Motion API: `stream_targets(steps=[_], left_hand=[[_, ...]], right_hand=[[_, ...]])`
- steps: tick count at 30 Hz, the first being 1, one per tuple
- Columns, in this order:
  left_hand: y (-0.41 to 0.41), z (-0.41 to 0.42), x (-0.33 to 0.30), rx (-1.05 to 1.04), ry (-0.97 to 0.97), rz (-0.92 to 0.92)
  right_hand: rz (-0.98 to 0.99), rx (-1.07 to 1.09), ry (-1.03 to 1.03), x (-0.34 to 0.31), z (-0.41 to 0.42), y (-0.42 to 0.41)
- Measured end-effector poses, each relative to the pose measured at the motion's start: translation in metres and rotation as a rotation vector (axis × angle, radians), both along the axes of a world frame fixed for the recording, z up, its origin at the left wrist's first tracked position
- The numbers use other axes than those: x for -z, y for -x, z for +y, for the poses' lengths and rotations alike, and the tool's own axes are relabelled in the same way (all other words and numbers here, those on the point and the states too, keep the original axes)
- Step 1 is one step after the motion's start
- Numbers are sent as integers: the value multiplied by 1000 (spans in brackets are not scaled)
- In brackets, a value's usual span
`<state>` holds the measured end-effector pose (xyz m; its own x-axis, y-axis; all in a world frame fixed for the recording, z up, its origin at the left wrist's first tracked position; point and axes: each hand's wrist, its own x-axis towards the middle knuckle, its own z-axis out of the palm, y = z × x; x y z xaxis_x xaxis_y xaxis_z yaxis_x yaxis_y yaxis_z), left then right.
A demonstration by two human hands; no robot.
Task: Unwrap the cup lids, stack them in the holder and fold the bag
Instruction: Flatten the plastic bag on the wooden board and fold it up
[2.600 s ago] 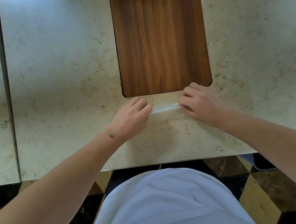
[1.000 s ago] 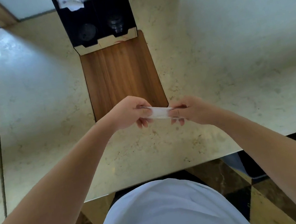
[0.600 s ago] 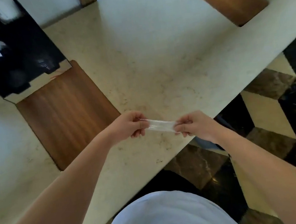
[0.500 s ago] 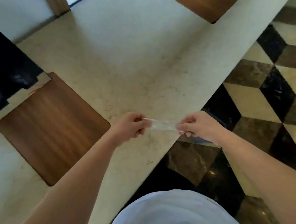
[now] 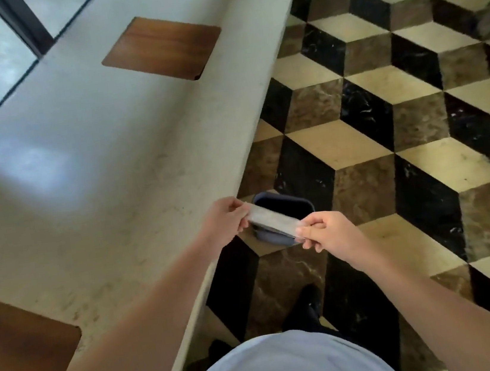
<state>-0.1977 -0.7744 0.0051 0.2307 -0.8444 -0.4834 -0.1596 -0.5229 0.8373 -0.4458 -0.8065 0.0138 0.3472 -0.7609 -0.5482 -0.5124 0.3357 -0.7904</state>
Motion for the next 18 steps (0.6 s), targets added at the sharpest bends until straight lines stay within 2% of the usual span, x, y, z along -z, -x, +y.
stream_targets(steps=[4,8,10,15,18], left_hand=[[32,-52,15,107,-1,-263],[19,-99,37,380,118,-836],[3,-122,50,497,150,-1053],[-20,-177,86,662,131,-1231],[-24,-201,105,635,143,-1260]], right_hand=[[23,55,-26,28,-38,31],[69,237,-128,71,-71,41],[97,327,-183,99,-84,38],[190,557,-287,176,-103,10],[235,603,-356,228,-115,-13]])
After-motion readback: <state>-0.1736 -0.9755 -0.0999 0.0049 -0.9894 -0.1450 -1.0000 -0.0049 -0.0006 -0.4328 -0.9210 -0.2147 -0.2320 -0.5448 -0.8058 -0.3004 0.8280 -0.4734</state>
